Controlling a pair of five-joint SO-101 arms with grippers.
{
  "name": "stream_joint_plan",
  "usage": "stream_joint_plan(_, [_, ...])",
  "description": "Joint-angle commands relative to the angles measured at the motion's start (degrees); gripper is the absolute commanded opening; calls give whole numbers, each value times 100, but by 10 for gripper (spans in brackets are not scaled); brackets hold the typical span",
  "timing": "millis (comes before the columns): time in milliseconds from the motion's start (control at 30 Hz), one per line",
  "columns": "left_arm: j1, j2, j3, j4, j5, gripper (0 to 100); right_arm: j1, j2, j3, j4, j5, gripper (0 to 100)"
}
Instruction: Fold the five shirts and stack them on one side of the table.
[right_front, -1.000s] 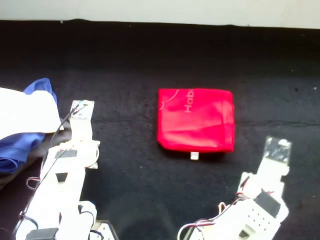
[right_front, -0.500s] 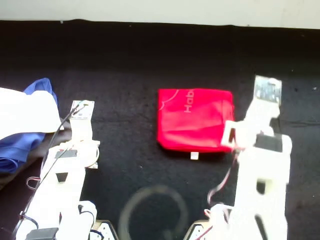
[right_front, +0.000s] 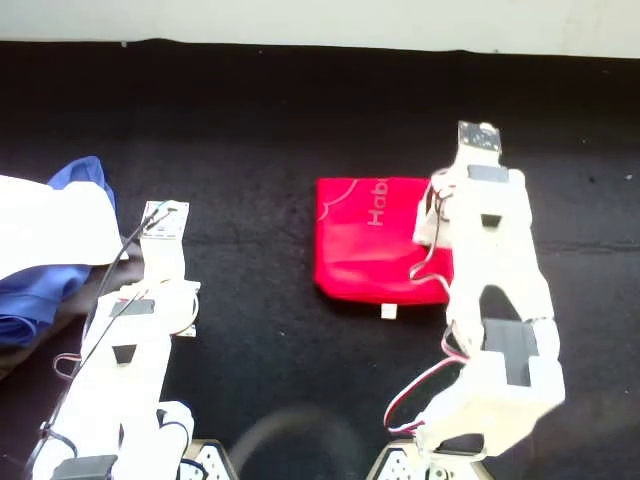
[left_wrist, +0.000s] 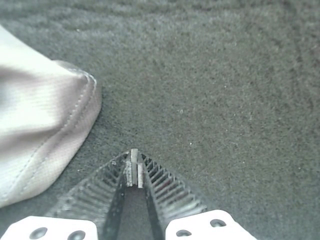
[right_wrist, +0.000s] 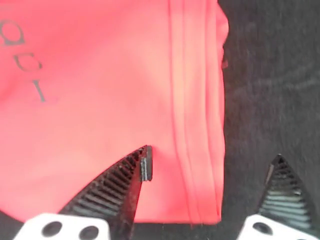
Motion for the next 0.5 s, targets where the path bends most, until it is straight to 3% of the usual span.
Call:
stream_joint_plan(0, [31,-13,13,-79,-62,9,-57,444,-576,-57,-53,347])
stream_joint_plan(167, [31,-13,13,-79,-62,9,-48,1191,-831,-40,-53,320])
stream_joint_plan(333, [31,-13,13,-88,-62,9,-13,1640,-848,-48,-35,0])
stream_joint_plan(467, [31,-13,13,-88,-62,9,215,1692,-901,-127,9,4])
